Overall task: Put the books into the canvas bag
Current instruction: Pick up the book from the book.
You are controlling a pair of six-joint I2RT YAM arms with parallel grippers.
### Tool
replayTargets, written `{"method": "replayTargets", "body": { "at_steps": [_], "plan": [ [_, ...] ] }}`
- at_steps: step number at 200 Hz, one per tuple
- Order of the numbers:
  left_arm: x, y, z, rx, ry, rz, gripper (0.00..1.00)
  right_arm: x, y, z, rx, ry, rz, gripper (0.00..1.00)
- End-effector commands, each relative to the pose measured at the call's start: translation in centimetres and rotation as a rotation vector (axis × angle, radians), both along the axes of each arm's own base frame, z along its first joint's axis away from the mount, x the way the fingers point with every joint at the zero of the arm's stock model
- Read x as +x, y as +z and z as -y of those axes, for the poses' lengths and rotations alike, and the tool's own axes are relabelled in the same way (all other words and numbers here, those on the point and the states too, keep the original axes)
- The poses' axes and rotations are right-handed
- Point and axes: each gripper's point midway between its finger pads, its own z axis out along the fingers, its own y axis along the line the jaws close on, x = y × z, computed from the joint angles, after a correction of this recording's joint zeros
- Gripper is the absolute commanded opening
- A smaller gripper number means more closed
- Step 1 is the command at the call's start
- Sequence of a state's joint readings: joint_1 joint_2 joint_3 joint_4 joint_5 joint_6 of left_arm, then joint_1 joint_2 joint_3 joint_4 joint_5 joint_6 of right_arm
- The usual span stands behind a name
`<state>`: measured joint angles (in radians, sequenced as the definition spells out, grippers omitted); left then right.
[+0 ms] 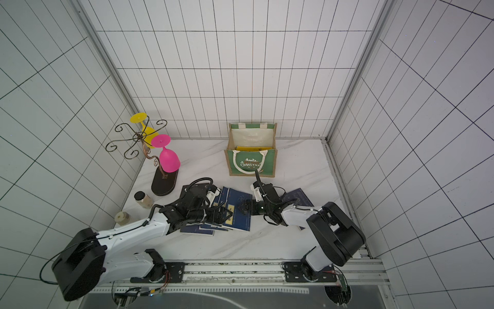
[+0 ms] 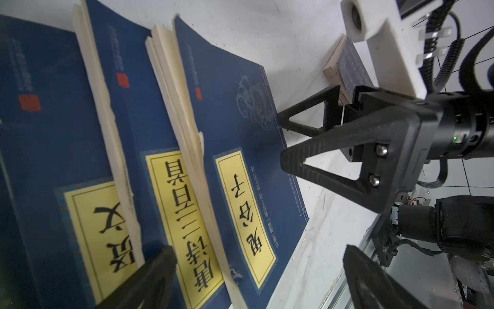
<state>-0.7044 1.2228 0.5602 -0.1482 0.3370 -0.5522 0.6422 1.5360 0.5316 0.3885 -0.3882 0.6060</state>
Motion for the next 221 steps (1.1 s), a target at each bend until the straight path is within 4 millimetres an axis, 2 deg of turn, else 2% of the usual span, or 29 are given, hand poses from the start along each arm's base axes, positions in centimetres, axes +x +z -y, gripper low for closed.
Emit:
{"method": "replayTargets", "body": {
  "at_steps": [1, 33, 84, 106, 133, 150, 186, 221],
  "plan": [
    [0.0, -0.7, -0.1, 0.004, 0.013, -0.013, 0.97, -2.2, -2.0, -0.9, 0.024, 0.042, -0.072, 0.98],
    [-0.3, -1.2, -0.8, 0.007, 0.042, -0.033, 0.97, -3.0, -1.0, -3.3, 0.118, 0.116, -0.058, 0.98],
    [-0.2, -0.8, -2.0, -0.033, 0.093, -0.047, 0.96, -3.6, 0.2, -5.0, 0.173, 0.176, -0.032, 0.98],
    [0.0, 0.0, -2.2, -0.056, 0.100, -0.037, 0.89, -4.1, 0.9, -5.2, 0.206, 0.198, -0.017, 0.98],
    [0.2, 1.0, -2.3, -0.085, 0.099, -0.016, 0.72, -4.5, 1.7, -5.1, 0.234, 0.208, 0.002, 0.97],
    [0.2, 1.3, -2.1, -0.091, 0.092, -0.013, 0.68, -4.9, 2.6, -5.2, 0.271, 0.227, 0.021, 0.97],
    [0.1, 0.9, -2.1, -0.086, 0.081, -0.025, 0.67, -5.8, 5.3, -5.5, 0.386, 0.273, 0.066, 0.90],
    [0.1, 1.0, -1.9, -0.097, 0.077, -0.023, 0.67, -6.2, 6.4, -5.3, 0.415, 0.284, 0.092, 0.80]
  ]
}}
